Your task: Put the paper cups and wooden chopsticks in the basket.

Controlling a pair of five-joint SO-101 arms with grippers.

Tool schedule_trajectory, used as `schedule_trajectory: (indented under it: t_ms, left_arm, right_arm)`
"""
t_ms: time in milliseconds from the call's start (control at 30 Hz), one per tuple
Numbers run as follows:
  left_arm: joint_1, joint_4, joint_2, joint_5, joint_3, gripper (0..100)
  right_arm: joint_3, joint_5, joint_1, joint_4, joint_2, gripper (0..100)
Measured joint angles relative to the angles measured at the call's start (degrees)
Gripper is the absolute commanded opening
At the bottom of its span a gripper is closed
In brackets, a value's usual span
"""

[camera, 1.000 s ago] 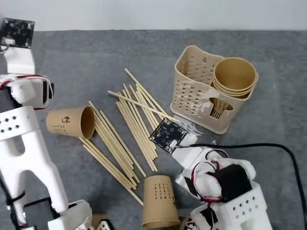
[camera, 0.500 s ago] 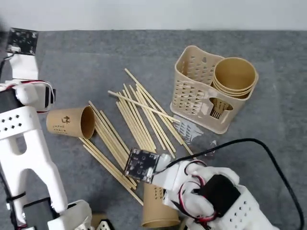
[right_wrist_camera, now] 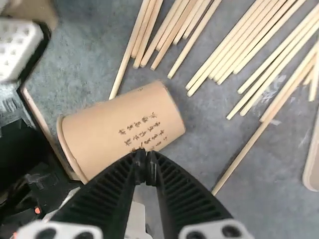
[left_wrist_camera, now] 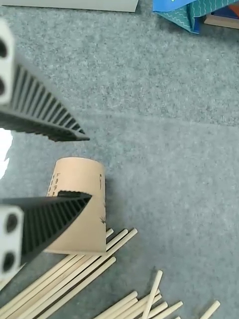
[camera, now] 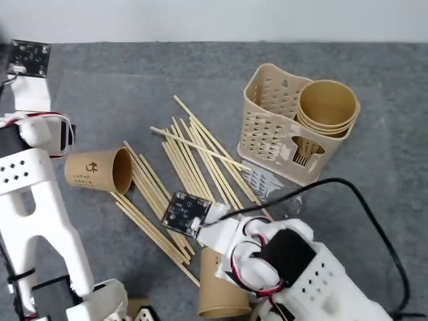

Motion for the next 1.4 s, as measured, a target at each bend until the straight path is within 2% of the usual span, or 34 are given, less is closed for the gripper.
schedule_trajectory:
  t_ms: [300, 533, 667, 800, 967, 1167, 1400]
  left_arm:
    - [-3.60, -1.76, 0.00, 0.00, 0.00, 16]
    - [-6.86, -7.30, 0.00, 0.00, 6.33, 16]
    - [-9.05, -10.99, 0.00, 0.00, 9.76, 16]
    - [-9.93, -12.57, 0.00, 0.00, 10.81, 16]
    - [-10.29, -12.66, 0.00, 0.00, 10.81, 16]
    - [-11.25, -12.66, 0.00, 0.00, 10.81, 16]
    - [-12.48, -12.66, 0.00, 0.00, 10.81, 16]
  right_arm:
    - [-1.85, -0.26, -0.97, 0.00, 7.82, 1.5]
    - [0.18, -0.26, -11.69, 0.00, 11.78, 1.6]
    - [0.26, -0.26, -12.66, 0.00, 16.44, 1.6]
    - [0.26, -0.26, -9.58, -0.18, 23.21, 1.3]
    - [0.26, 0.09, -1.67, -5.71, 29.98, 1.1]
    - [0.09, 6.07, 7.38, -12.40, 34.37, 1.0]
    - [-1.93, 6.42, 9.58, -12.66, 36.57, 1.0]
